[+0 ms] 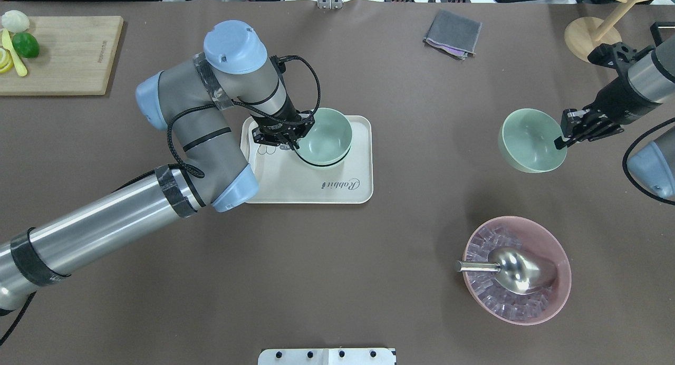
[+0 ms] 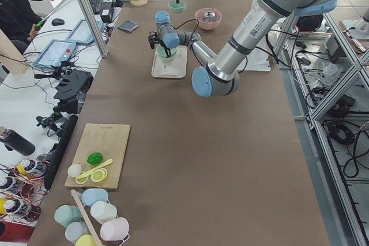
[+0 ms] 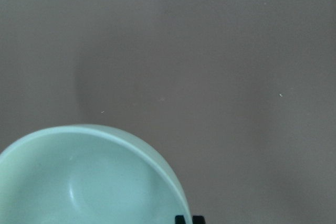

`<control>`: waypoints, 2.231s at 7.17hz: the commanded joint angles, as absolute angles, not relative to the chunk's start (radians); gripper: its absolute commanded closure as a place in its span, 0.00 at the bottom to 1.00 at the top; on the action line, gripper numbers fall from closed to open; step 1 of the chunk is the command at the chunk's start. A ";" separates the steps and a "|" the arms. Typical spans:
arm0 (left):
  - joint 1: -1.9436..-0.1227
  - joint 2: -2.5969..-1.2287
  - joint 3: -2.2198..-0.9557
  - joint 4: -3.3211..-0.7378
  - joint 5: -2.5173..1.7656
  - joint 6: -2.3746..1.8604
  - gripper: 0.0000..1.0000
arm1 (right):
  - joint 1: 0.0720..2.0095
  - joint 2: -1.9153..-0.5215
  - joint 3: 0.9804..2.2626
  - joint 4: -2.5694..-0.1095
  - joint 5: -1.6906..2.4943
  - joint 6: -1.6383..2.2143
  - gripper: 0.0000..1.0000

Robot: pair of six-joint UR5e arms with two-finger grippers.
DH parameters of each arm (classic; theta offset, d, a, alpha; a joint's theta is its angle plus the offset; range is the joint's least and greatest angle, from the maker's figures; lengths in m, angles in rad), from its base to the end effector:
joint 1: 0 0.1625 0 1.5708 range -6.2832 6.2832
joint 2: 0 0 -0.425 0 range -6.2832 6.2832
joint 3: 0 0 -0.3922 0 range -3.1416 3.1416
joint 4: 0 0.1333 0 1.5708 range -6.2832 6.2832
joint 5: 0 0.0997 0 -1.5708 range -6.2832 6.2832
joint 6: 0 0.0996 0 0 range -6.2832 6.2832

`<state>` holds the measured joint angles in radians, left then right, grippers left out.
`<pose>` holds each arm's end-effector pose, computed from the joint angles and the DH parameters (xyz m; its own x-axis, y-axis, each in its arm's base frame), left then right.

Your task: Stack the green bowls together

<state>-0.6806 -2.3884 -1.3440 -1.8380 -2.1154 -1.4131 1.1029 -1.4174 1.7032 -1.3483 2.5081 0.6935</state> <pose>0.5435 -0.5451 0.2150 0.5386 -0.2633 -0.8004 0.1509 0.9647 -0.2158 -0.2039 -0.5211 0.4749 0.5221 0.0239 0.8525 0.0783 0.9940 -0.0758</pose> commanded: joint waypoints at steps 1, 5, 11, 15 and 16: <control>-0.680 -2.388 -1.344 -1.838 -2.115 -1.416 1.00 | 1.103 -1.417 1.703 -1.348 2.508 0.693 1.00; -0.680 -2.388 -1.336 -1.839 -2.115 -1.417 1.00 | 1.103 -1.416 1.701 -1.348 2.510 0.695 1.00; -0.678 -2.390 -1.331 -1.844 -2.115 -1.417 1.00 | 1.103 -1.417 1.700 -1.348 2.508 0.693 1.00; -0.672 -2.391 -1.327 -1.842 -2.088 -1.420 0.02 | 1.103 -1.414 1.701 -1.348 2.510 0.693 1.00; -0.670 -2.391 -1.354 -1.844 -2.063 -1.420 0.02 | 1.101 -1.411 1.701 -1.348 2.513 0.693 1.00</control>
<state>-0.6732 -2.3909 -1.3321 -1.8426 -2.0913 -1.4197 1.1028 -1.4148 1.7005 -1.3483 2.5097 0.6934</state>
